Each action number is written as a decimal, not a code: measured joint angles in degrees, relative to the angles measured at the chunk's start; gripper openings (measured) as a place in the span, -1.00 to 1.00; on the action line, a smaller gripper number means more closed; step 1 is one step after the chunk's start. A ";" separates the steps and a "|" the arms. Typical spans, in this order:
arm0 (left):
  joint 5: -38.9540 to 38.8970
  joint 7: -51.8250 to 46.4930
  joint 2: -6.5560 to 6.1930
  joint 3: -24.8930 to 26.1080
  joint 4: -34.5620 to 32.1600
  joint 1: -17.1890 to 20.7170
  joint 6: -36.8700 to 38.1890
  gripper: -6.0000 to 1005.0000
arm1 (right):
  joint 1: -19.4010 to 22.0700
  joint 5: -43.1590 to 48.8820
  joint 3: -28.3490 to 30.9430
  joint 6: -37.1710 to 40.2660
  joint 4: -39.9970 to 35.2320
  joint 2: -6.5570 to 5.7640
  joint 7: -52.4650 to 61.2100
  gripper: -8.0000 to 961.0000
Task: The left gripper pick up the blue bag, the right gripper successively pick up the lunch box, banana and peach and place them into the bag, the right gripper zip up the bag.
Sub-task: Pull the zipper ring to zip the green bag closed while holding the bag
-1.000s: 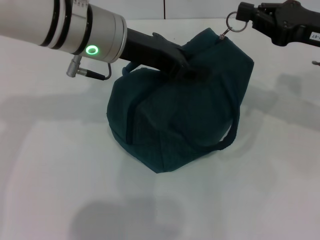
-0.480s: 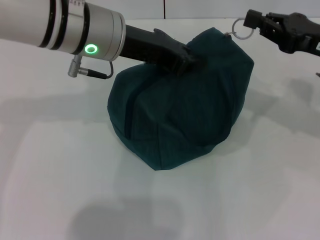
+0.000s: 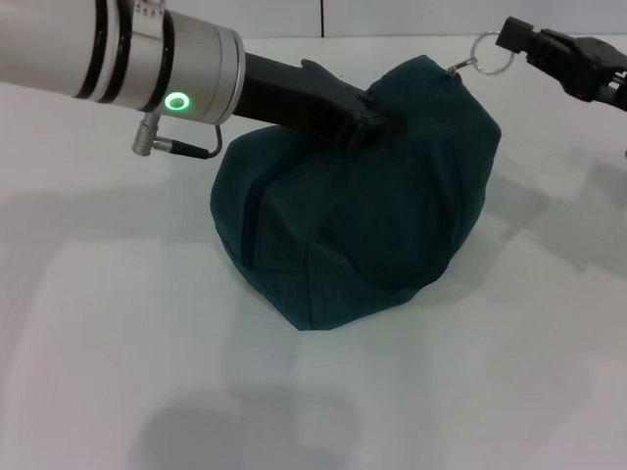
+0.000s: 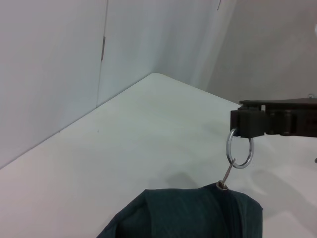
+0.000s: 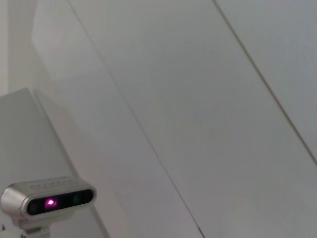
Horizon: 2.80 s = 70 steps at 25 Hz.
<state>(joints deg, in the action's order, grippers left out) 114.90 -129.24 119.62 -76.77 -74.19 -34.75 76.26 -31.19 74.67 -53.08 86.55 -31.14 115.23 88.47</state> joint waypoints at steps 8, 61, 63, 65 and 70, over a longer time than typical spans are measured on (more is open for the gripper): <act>-0.51 0.47 -0.01 0.26 -0.09 0.36 -0.01 -0.90 | 0.26 -0.82 3.71 -1.34 4.44 -0.28 1.83 -0.98; -0.74 2.23 0.00 0.65 0.10 0.25 -0.06 -0.91 | 4.06 3.89 0.47 -6.94 -1.84 0.34 -37.90 0.79; -0.74 2.62 -0.01 0.68 0.11 0.26 -0.07 -0.91 | 4.12 3.89 0.46 -8.08 -2.09 0.34 -38.25 0.79; -0.74 3.16 0.00 0.67 0.10 0.27 -0.07 -0.91 | 3.97 3.89 0.45 -8.94 -2.16 0.34 -38.58 0.79; -0.74 3.44 0.00 0.57 0.11 0.29 -0.22 -0.91 | 3.08 3.96 0.30 -11.37 -2.18 0.45 -39.55 0.79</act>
<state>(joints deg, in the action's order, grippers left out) 114.16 -125.81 119.62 -76.20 -74.09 -34.46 76.04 -28.12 78.63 -52.79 75.18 -33.32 115.68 48.92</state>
